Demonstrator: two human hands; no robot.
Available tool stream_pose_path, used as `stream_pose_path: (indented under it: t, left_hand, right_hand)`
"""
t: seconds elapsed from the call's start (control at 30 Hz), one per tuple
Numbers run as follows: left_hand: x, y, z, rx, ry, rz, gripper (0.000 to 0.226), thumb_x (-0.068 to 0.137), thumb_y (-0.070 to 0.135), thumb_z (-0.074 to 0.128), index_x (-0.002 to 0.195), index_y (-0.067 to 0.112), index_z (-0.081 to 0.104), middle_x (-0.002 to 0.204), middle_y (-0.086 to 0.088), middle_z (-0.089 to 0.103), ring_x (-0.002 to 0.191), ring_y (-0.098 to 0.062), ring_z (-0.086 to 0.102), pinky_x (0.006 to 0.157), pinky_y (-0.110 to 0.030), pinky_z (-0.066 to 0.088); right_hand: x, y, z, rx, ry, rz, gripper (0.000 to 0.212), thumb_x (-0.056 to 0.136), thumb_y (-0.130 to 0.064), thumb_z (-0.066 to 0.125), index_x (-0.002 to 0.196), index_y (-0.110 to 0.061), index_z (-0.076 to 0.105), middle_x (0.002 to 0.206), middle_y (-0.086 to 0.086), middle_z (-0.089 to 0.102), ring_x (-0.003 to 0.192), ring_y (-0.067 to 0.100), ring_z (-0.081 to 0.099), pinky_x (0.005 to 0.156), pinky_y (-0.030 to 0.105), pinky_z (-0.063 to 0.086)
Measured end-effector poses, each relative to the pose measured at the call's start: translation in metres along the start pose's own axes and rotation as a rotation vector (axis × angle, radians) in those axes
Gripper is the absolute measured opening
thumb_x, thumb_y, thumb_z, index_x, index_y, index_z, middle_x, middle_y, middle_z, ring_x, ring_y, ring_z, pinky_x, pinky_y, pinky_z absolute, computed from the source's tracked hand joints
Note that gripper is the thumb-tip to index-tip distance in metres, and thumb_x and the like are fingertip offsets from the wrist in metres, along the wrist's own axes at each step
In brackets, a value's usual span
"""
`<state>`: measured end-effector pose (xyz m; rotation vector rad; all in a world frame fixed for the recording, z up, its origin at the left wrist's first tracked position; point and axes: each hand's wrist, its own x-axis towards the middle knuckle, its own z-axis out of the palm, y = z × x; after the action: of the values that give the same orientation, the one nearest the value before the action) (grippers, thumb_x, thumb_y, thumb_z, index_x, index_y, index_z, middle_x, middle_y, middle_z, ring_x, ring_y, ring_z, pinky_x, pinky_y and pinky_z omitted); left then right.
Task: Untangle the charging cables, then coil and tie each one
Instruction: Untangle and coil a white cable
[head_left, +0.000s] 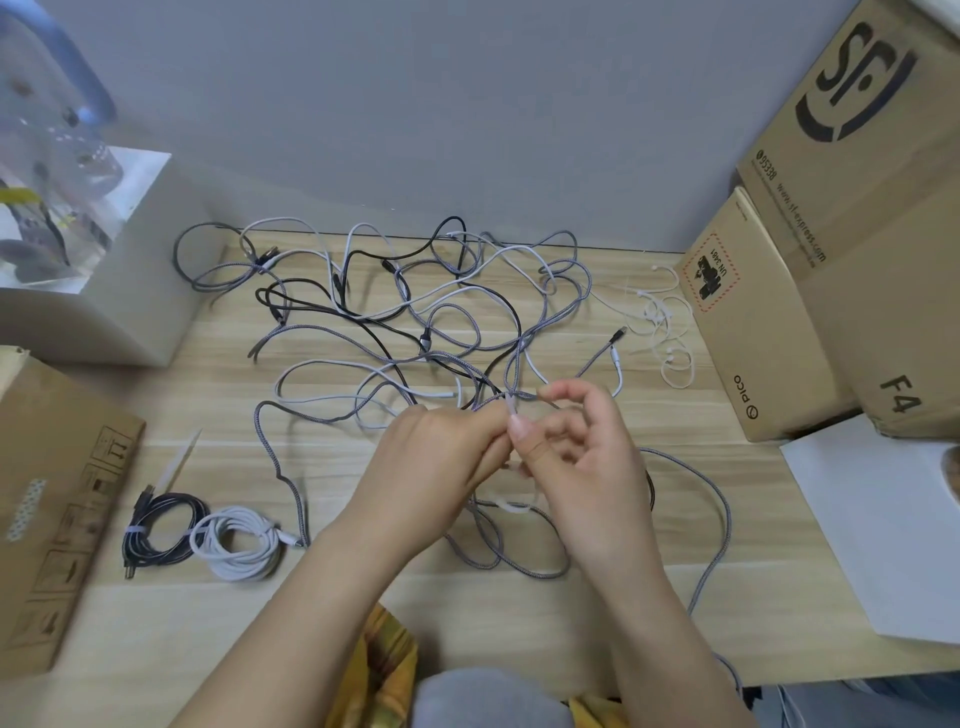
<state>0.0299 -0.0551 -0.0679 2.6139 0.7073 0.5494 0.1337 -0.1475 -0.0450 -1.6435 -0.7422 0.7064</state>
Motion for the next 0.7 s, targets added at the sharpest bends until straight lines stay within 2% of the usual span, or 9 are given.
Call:
stream_pose_path:
  t: [0.1, 0.17, 0.27, 0.33, 0.4, 0.43, 0.5, 0.57, 0.7]
  left_hand:
    - [-0.003, -0.002, 0.002, -0.043, -0.095, 0.030, 0.016, 0.089, 0.038, 0.034, 0.094, 0.031, 0.047, 0.053, -0.001, 0.052, 0.048, -0.024, 0.045, 0.045, -0.026, 0.024]
    - [-0.004, -0.001, 0.003, -0.099, -0.107, 0.022, 0.016, 0.088, 0.042, 0.030, 0.094, 0.031, 0.041, 0.054, -0.001, 0.050, 0.050, -0.024, 0.043, 0.048, -0.028, 0.026]
    - [-0.005, -0.001, 0.008, -0.136, -0.146, -0.004, 0.029, 0.085, 0.051, 0.023, 0.098, 0.032, 0.041, 0.055, 0.004, 0.045, 0.059, -0.019, 0.039, 0.048, -0.023, 0.027]
    - [-0.006, -0.001, 0.013, -0.307, -0.212, -0.040, 0.034, 0.085, 0.056, 0.023, 0.096, 0.032, 0.045, 0.059, 0.006, 0.048, 0.062, -0.018, 0.040, 0.054, -0.024, 0.037]
    - [-0.005, 0.000, 0.017, -0.553, -0.246, -0.086, 0.035, 0.087, 0.055, 0.031, 0.089, 0.026, 0.049, 0.064, -0.003, 0.049, 0.062, -0.022, 0.044, 0.062, -0.039, 0.044]
    - [-0.005, -0.001, 0.019, -0.640, -0.246, -0.105, 0.035, 0.087, 0.053, 0.034, 0.088, 0.023, 0.052, 0.069, -0.010, 0.051, 0.065, -0.026, 0.045, 0.064, -0.041, 0.044]
    - [-0.005, -0.003, 0.021, -0.706, -0.260, -0.101, 0.036, 0.088, 0.051, 0.037, 0.091, 0.022, 0.059, 0.074, -0.011, 0.052, 0.066, -0.024, 0.044, 0.063, -0.037, 0.043]
    - [-0.008, -0.006, 0.022, -0.674, -0.273, -0.074, 0.034, 0.088, 0.051, 0.036, 0.077, 0.022, 0.050, 0.066, 0.000, 0.045, 0.061, -0.013, 0.040, 0.060, -0.029, 0.037]
    - [-0.015, -0.017, 0.029, -0.711, -0.257, -0.202, 0.032, 0.087, 0.052, 0.040, 0.068, 0.026, 0.041, 0.061, 0.007, 0.038, 0.060, -0.012, 0.039, 0.060, -0.031, 0.037]
  right_hand:
    - [0.006, 0.001, -0.007, -0.166, 0.010, -0.091, 0.004, 0.074, -0.037, 0.067, 0.074, -0.035, 0.064, 0.075, -0.012, 0.058, 0.069, 0.006, 0.051, 0.065, 0.012, 0.038]
    - [0.007, 0.002, -0.009, -0.080, -0.030, -0.020, 0.005, 0.072, -0.028, 0.068, 0.068, -0.031, 0.066, 0.074, -0.011, 0.058, 0.068, 0.009, 0.049, 0.063, 0.013, 0.039]
    - [0.009, 0.002, -0.008, 0.120, -0.116, 0.110, 0.019, 0.086, -0.007, 0.063, 0.072, -0.019, 0.060, 0.067, -0.006, 0.057, 0.063, 0.011, 0.049, 0.059, 0.021, 0.042]
    - [0.009, 0.002, -0.006, 0.194, -0.130, 0.129, 0.021, 0.093, -0.004, 0.051, 0.074, -0.013, 0.055, 0.069, -0.010, 0.057, 0.065, 0.007, 0.051, 0.063, 0.020, 0.044]
    - [0.006, 0.003, -0.003, 0.295, -0.100, 0.156, 0.022, 0.096, -0.006, 0.044, 0.078, -0.011, 0.055, 0.076, -0.007, 0.063, 0.074, 0.009, 0.057, 0.069, 0.023, 0.048]
    - [0.005, 0.001, -0.002, 0.387, -0.082, 0.188, 0.021, 0.097, -0.007, 0.041, 0.080, -0.010, 0.053, 0.077, -0.002, 0.066, 0.078, 0.013, 0.061, 0.070, 0.025, 0.051]
    - [0.004, -0.003, -0.004, 0.534, -0.026, 0.197, 0.017, 0.098, -0.008, 0.037, 0.084, -0.007, 0.047, 0.065, 0.001, 0.064, 0.081, 0.017, 0.068, 0.071, 0.025, 0.055]
    - [0.006, -0.011, -0.013, 0.599, 0.069, 0.131, 0.019, 0.098, -0.007, 0.035, 0.081, -0.010, 0.042, 0.053, -0.003, 0.054, 0.076, 0.018, 0.070, 0.076, 0.023, 0.054]
    - [0.004, -0.018, -0.024, 0.646, 0.121, 0.070, 0.018, 0.097, -0.009, 0.037, 0.080, -0.013, 0.041, 0.050, -0.005, 0.044, 0.062, 0.016, 0.066, 0.073, 0.025, 0.055]
